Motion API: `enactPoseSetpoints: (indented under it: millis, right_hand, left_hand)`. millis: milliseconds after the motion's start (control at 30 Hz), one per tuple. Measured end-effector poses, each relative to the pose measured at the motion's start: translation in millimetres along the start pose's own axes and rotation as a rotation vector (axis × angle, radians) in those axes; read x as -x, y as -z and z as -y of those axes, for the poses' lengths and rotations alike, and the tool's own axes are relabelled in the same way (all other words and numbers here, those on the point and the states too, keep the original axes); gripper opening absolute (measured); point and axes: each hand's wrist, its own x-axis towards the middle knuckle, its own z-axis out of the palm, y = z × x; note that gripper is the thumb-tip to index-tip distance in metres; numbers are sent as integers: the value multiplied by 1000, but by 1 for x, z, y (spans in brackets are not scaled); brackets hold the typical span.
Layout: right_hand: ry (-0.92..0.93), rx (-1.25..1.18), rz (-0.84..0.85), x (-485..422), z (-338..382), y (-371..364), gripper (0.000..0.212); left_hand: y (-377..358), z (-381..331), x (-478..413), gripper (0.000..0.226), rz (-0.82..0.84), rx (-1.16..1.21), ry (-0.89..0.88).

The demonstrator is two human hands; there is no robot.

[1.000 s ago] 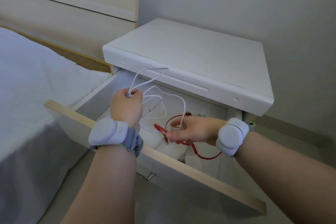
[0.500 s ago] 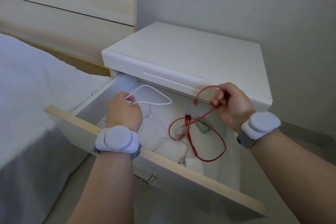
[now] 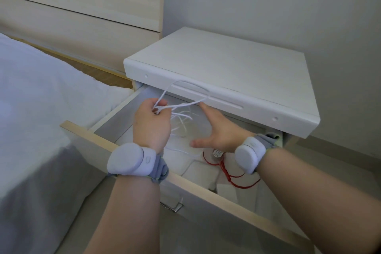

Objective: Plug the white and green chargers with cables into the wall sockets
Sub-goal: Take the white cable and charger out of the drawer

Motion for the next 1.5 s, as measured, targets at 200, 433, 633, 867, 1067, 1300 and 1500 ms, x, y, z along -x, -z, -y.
enactPoseSetpoints:
  millis: [200, 433, 633, 867, 1067, 1300, 1500]
  right_hand:
    - [-2, 70, 93, -37, -5, -37, 49]
    - [64, 512, 383, -36, -31, -76, 56]
    - [75, 625, 417, -34, -23, -71, 54]
    - [68, 781, 165, -30, -8, -56, 25]
    - [50, 266, -240, -32, 19, 8, 24]
    - [191, -414, -246, -7, 52, 27, 20]
    - [214, -585, -39, 17, 56, 36, 16]
  left_hand:
    - [10, 7, -4, 13, 149, -119, 58]
    - [18, 20, -7, 20, 382, -645, 36]
    - [14, 24, -11, 18, 381, -686, 27]
    - [15, 23, -9, 12, 335, -663, 7]
    - [13, 7, -4, 39, 227, -280, 27]
    - [-9, -9, 15, 63, 493, 228, 51]
    - [-25, -18, 33, 52, 625, 421, 29]
